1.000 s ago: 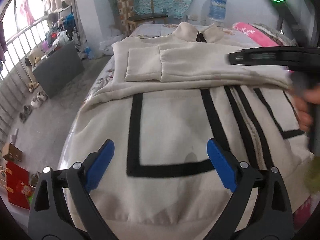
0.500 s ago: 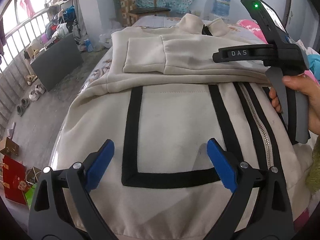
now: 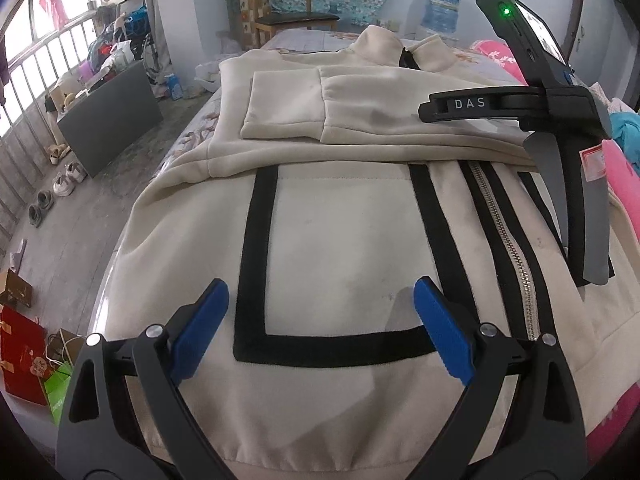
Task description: Fold large clothes
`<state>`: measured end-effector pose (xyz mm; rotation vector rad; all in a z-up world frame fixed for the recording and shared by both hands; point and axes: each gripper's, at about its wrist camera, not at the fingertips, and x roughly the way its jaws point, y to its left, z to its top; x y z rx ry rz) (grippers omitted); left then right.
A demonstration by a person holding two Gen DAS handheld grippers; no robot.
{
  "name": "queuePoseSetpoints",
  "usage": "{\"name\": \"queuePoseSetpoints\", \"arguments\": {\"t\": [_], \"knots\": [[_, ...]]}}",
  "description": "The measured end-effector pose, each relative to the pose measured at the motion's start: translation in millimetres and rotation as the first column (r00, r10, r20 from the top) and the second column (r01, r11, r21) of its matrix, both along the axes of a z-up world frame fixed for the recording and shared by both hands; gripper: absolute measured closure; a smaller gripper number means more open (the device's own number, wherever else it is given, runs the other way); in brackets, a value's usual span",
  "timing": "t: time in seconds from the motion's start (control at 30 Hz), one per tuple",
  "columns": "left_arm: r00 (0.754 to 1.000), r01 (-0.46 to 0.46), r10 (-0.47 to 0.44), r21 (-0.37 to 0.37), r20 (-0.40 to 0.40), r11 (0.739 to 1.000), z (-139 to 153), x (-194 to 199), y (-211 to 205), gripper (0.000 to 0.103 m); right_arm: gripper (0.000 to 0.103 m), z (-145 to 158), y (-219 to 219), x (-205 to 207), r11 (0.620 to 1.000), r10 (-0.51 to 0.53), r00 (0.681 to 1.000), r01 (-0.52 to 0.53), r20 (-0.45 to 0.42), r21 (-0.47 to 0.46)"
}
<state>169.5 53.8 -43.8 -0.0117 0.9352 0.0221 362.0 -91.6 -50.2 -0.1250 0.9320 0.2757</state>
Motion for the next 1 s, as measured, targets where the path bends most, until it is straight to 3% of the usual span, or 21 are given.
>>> {"name": "queuePoseSetpoints", "arguments": {"t": [1.0], "knots": [[0.999, 0.010, -0.010, 0.001, -0.032, 1.000, -0.4, 3.5, -0.3, 0.011, 0.006, -0.1, 0.3, 0.1, 1.000, 0.000, 1.000, 0.000, -0.001, -0.001]]}}
